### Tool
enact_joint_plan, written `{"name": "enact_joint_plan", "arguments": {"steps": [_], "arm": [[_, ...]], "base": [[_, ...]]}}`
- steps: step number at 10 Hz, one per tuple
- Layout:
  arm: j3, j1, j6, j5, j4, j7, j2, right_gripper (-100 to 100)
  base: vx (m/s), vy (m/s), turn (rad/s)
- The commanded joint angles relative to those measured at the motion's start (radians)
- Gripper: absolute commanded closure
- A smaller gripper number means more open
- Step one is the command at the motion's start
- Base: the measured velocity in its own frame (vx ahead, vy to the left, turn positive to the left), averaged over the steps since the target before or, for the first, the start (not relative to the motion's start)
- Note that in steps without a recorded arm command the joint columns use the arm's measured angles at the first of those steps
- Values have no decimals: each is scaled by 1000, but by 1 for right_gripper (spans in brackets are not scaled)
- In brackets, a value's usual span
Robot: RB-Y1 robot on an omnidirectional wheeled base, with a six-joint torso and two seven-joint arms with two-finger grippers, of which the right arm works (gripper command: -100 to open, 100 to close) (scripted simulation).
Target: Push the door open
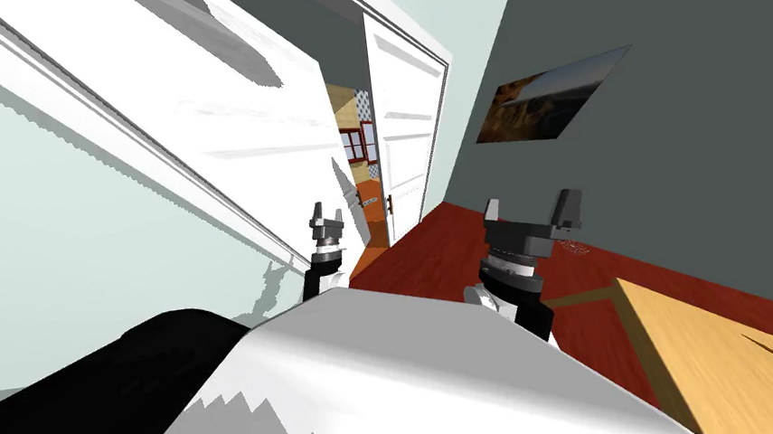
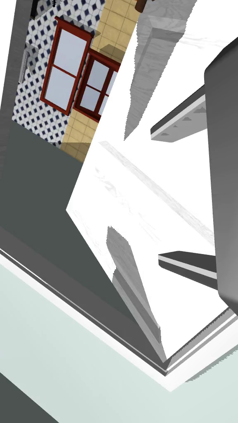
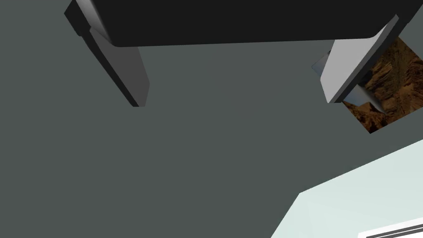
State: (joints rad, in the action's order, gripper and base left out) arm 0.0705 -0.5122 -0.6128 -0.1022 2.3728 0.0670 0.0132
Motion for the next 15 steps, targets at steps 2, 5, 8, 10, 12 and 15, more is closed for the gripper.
{"name": "enact_joint_plan", "arguments": {"steps": [2,5,8,10,12,15], "arm": [[-5,8,-7,-14,-27,17,9,-100],[-13,24,-19,-42,-81,49,23,-100],[-24,42,-35,-75,-143,87,36,-100],[-29,51,-42,-90,-173,105,41,-100],[-34,61,-49,-106,-204,124,46,-100],[-42,75,-61,-131,-252,153,54,-100]], "base": [[41,-27,239],[54,-48,317],[71,-74,288],[62,-66,235],[45,-60,214],[44,-60,205]]}}
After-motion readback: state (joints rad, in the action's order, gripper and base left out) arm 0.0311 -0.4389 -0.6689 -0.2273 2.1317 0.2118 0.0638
